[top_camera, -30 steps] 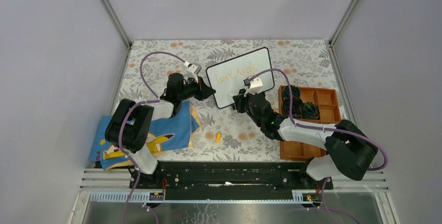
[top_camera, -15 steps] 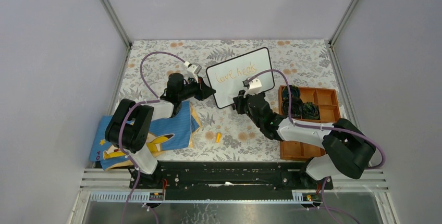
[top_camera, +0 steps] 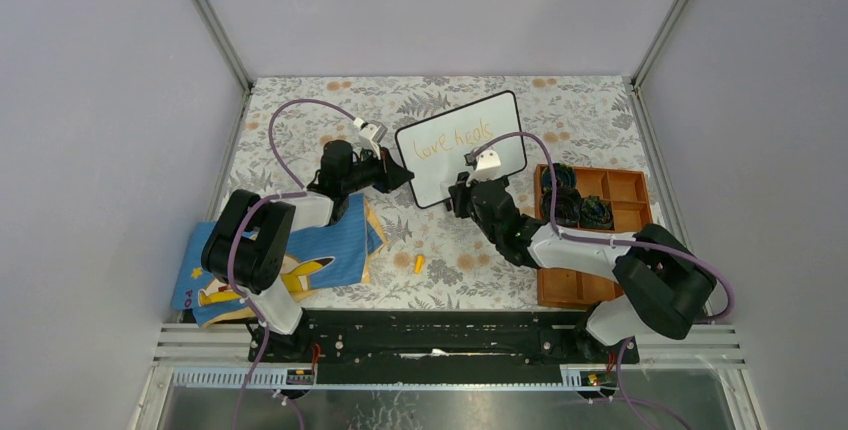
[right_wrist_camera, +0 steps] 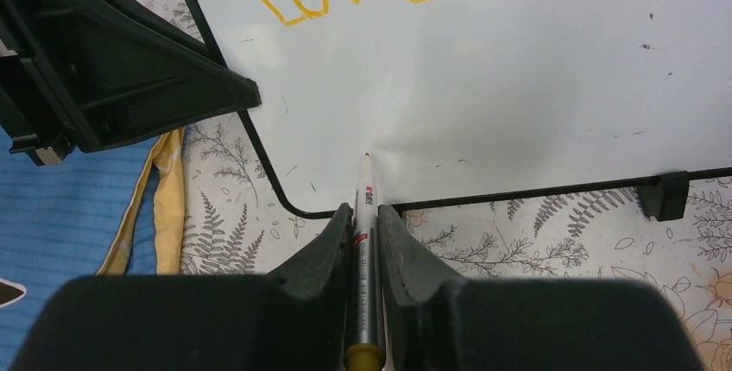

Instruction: Write a sentence on the whiteboard

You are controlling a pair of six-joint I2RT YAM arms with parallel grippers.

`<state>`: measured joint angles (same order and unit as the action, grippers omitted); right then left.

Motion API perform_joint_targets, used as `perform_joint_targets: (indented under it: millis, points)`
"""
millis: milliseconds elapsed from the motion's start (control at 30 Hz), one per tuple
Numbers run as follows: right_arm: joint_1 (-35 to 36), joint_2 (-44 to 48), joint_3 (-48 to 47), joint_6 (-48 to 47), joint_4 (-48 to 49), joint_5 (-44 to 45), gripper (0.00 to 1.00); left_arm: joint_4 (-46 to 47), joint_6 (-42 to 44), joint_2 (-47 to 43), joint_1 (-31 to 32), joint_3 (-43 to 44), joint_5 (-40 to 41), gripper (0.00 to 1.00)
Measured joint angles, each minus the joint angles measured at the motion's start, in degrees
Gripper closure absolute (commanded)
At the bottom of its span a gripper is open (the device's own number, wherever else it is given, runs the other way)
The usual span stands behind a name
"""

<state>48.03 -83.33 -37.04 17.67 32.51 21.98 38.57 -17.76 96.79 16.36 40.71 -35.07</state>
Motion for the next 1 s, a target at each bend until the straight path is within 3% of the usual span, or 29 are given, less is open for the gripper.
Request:
perform_joint_targets:
  millis: [1000]
  points:
    - [0.0, -3.28, -4.35, -0.02, -1.95, 0.83, 1.0, -0.02, 0.15, -0.02, 0.17, 0.0, 0.42, 1.0]
